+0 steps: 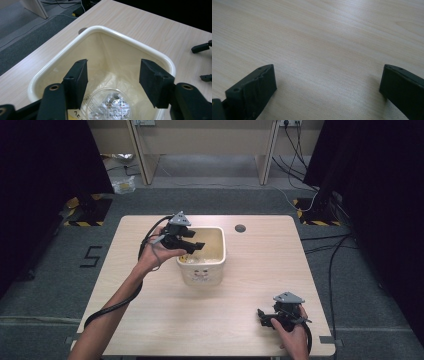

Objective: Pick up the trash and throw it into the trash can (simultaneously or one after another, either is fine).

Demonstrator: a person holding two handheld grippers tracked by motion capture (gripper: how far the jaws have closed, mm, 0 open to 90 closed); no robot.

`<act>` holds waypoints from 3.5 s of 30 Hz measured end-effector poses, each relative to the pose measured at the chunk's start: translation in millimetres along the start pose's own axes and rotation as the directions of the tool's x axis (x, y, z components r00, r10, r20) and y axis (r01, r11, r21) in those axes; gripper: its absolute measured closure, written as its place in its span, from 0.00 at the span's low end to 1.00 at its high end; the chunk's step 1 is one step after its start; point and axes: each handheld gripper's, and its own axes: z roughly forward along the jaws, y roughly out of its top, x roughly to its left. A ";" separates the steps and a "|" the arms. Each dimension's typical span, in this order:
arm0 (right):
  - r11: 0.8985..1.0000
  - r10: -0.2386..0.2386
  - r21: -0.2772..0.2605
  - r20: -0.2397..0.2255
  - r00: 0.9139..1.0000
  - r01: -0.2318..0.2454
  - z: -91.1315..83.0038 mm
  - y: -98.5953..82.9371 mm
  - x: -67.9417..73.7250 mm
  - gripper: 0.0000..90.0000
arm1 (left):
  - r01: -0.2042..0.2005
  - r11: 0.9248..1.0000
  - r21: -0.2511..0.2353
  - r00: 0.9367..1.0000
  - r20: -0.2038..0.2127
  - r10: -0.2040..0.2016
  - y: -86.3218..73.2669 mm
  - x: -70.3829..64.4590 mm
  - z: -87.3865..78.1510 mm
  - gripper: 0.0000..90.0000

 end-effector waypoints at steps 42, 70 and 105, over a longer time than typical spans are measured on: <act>1.000 0.000 0.000 0.000 1.000 0.000 0.0 0.0 0.0 0.01 | 0.141 0.983 -0.113 0.982 -0.108 -0.153 -54.4 37.9 -73.0 0.25; 1.000 0.000 0.002 0.000 1.000 0.000 -0.1 0.0 0.0 0.01 | 0.190 0.970 -0.151 0.966 -0.149 -0.212 -100.9 43.4 -92.7 0.25; 1.000 0.002 0.002 -0.001 1.000 -0.002 -0.1 0.1 0.1 0.01 | 0.207 0.968 -0.145 0.951 -0.204 -0.234 -171.2 27.3 -87.6 0.25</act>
